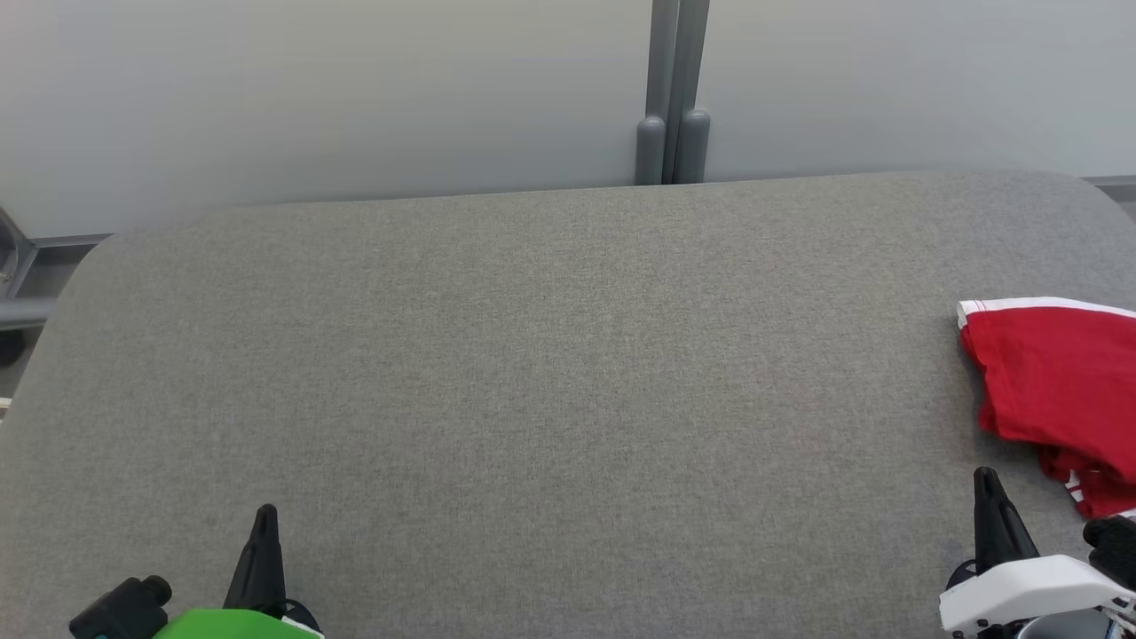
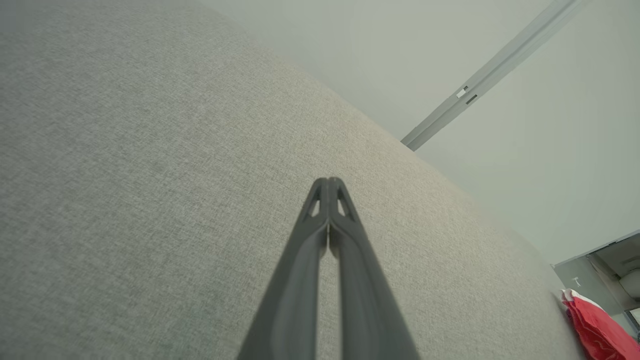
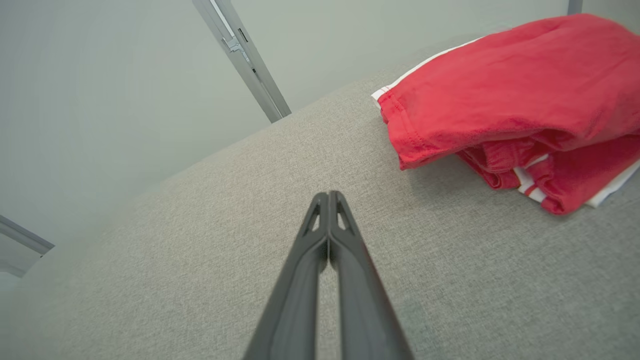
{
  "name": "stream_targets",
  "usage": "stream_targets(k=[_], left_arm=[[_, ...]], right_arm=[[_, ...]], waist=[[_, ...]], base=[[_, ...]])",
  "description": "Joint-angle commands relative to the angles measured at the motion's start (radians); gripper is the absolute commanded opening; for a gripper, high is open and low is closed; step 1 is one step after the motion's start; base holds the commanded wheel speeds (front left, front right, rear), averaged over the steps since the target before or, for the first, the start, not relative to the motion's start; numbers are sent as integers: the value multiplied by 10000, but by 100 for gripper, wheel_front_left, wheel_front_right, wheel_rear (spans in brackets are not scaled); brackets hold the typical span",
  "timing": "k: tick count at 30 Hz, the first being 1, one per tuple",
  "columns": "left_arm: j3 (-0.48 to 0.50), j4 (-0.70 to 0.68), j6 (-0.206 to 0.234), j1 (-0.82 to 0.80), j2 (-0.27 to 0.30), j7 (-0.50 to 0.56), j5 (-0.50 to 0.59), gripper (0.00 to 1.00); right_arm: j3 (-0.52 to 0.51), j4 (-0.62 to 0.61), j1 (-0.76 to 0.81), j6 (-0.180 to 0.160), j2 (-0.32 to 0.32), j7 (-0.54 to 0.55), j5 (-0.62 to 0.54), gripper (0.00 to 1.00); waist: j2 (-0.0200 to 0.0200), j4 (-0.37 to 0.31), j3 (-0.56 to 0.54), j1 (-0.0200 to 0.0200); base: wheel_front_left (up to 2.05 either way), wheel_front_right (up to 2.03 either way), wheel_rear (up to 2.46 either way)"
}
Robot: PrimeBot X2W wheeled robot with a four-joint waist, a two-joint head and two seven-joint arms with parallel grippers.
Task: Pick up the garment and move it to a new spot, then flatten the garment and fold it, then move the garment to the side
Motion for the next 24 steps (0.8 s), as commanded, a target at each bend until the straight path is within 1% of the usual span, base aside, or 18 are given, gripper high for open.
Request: stream_targets(k=[1, 10, 11, 24], left_arm=[[105, -162, -7, -316, -13, 77, -344, 0], [245, -233, -9, -489, -71, 392, -1437, 0], [245, -233, -9, -489, -71, 392, -1437, 0], [438, -317, -13, -720, -157, 808, -2833, 0]], right_arm=[[8, -161, -238, -4, -94, 92, 440, 0], [85, -155, -411, -5, -110, 434, 1952, 0], [85, -155, -411, -5, -110, 434, 1952, 0], [182, -144, -653, -6, -133, 871, 3910, 0]], waist=[[0, -3, 2, 0], [0, -23, 18, 0], [0, -23, 18, 0], [0, -51, 42, 0]], base=[[0, 0, 0], [0, 0, 0], [0, 0, 0], [0, 0, 0]])
